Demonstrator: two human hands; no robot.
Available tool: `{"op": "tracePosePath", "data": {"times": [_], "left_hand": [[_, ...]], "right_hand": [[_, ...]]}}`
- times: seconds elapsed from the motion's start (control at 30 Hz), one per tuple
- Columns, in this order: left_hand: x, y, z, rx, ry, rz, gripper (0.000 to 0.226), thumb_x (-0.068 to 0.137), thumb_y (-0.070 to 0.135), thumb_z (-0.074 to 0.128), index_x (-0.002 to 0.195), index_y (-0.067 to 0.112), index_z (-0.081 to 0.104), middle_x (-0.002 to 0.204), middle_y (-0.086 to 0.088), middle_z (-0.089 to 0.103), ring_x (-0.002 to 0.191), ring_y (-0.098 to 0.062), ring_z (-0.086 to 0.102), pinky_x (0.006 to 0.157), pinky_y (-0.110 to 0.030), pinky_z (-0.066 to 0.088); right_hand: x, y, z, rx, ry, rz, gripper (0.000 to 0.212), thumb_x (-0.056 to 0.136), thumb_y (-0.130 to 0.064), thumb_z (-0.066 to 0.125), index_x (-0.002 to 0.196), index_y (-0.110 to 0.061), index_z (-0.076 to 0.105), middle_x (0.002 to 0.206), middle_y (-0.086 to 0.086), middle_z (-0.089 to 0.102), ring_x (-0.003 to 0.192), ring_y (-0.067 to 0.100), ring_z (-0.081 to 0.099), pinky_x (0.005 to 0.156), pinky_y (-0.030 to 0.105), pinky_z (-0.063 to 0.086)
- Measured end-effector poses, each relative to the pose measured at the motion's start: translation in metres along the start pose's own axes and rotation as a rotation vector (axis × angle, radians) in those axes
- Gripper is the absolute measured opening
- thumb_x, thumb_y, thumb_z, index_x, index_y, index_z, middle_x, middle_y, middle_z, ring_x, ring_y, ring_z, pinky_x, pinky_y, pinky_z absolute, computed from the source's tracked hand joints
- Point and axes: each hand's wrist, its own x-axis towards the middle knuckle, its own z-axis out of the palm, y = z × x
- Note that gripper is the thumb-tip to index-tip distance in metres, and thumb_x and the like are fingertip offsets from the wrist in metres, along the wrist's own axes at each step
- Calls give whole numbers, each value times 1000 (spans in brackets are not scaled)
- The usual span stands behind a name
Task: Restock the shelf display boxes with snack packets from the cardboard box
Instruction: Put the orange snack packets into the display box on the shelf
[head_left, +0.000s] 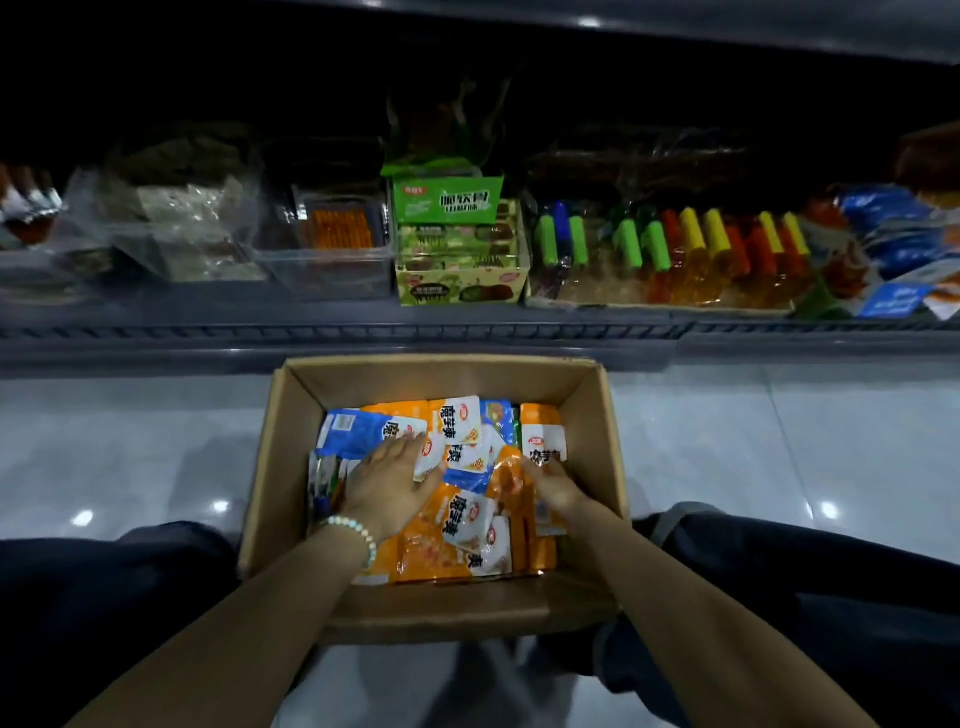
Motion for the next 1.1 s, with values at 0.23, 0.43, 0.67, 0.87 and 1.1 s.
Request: {"op": "tracePosePath", "data": {"times": [0.23,0.43,0.67,0.87,1.1], "left_hand": [[6,10,21,0,-86,33,63,98,55,21,153,26,11,161,5,5,148,-13,1,121,-36,5],[9,8,24,3,-66,31,62,99,54,23,153,25,15,160,4,10,147,-15,4,120,-36,6],[8,13,36,-13,-83,31,60,100,49,25,152,20,18,159,2,17,147,-15,9,120,-34,9],[8,8,38,-30,-43,19,58,100,49,27,150,20,24,157,2,24,145,-15,15,120,-35,14],[10,10,37,-76,-46,1,56,101,45,30,149,17,28,154,-2,30,143,-17,21,118,-35,18]], "right_hand": [[5,4,8,-8,42,-108,50,101,-44,30,149,-34,20,159,7,6,144,29,17,112,42,25],[7,4,9,180,30,-149,44,102,-36,35,146,-36,30,156,3,18,138,28,33,103,39,38],[12,27,11,380,185,-179,45,88,-8,64,123,-26,42,128,7,56,109,24,58,95,42,50],[20,15,13,356,242,-91,65,83,-10,70,139,-15,38,126,10,60,114,29,59,93,42,50],[24,18,3,470,26,27,67,80,-18,75,138,-17,41,124,11,62,106,29,63,84,42,53]]}}
